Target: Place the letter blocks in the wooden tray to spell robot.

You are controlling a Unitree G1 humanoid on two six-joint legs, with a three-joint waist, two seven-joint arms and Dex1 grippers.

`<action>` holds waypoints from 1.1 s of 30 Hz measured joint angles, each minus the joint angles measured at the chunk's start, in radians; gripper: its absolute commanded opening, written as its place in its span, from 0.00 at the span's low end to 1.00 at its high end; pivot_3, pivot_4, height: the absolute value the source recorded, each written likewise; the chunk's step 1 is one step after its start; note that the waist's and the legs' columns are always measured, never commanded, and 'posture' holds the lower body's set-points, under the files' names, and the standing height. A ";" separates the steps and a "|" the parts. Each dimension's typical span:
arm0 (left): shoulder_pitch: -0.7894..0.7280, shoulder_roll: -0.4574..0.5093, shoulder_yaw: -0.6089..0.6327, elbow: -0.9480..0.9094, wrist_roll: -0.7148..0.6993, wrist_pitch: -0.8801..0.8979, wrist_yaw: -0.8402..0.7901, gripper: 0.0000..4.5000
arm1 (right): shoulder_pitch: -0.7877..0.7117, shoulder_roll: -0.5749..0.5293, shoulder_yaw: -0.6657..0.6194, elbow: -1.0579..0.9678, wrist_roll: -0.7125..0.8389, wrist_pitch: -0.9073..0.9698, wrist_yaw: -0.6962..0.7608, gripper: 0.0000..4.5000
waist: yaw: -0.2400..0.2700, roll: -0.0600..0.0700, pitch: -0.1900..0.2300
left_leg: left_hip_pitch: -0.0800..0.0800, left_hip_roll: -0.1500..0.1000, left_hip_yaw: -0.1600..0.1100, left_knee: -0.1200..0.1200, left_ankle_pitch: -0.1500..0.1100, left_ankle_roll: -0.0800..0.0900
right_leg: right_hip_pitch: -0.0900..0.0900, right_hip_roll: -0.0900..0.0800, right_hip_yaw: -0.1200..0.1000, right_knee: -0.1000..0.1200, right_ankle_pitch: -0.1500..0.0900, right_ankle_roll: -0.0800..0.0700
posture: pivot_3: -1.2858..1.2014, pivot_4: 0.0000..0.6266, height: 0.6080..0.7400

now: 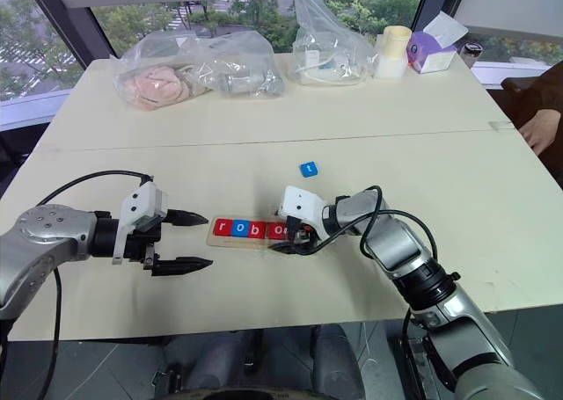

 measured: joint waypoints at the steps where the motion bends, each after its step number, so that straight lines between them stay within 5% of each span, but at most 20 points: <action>1: 0.001 0.000 0.000 0.000 0.000 0.000 0.001 1.00 | -0.002 0.004 0.000 0.000 0.000 0.000 -0.005 0.99 | 0.000 0.000 0.000 | 0.000 0.000 0.000 0.000 0.000 0.000 | 0.000 0.000 0.000 0.000 0.000 0.000 | 0.52 0.24 1.00; 15: 0.002 -0.028 0.008 0.008 -0.002 -0.005 0.023 1.00 | -0.014 -0.024 -0.126 0.033 -0.017 -0.003 -0.144 0.99 | 0.001 0.000 0.000 | 0.000 0.000 0.000 0.000 0.000 0.000 | 0.000 0.000 0.000 0.000 0.000 0.000 | 0.52 0.24 1.00; 24: -0.110 -0.202 0.071 0.118 -0.002 -0.044 0.181 1.00 | -0.119 0.197 -0.344 0.236 -0.019 0.216 -0.515 0.99 | -0.003 0.000 0.000 | 0.001 -0.002 0.000 -0.001 0.001 -0.001 | 0.000 0.001 0.000 0.001 0.002 0.003 | 0.52 0.24 1.00; 31: -0.126 -0.248 0.084 0.128 0.002 -0.042 0.268 1.00 | -0.122 0.344 -0.366 0.293 -0.022 0.279 -0.690 0.99 | -0.004 0.000 0.000 | 0.001 -0.002 0.000 -0.001 0.001 -0.001 | 0.000 0.001 0.000 0.002 0.003 0.003 | 0.52 0.24 1.00; 33: -0.113 -0.247 0.084 0.125 0.007 -0.043 0.273 1.00 | -0.123 0.365 -0.363 0.293 -0.024 0.281 -0.717 0.88 | -0.004 0.000 0.000 | 0.002 -0.002 0.000 -0.001 0.001 -0.001 | 0.000 0.001 0.000 0.002 0.003 0.003 | 0.52 0.24 1.00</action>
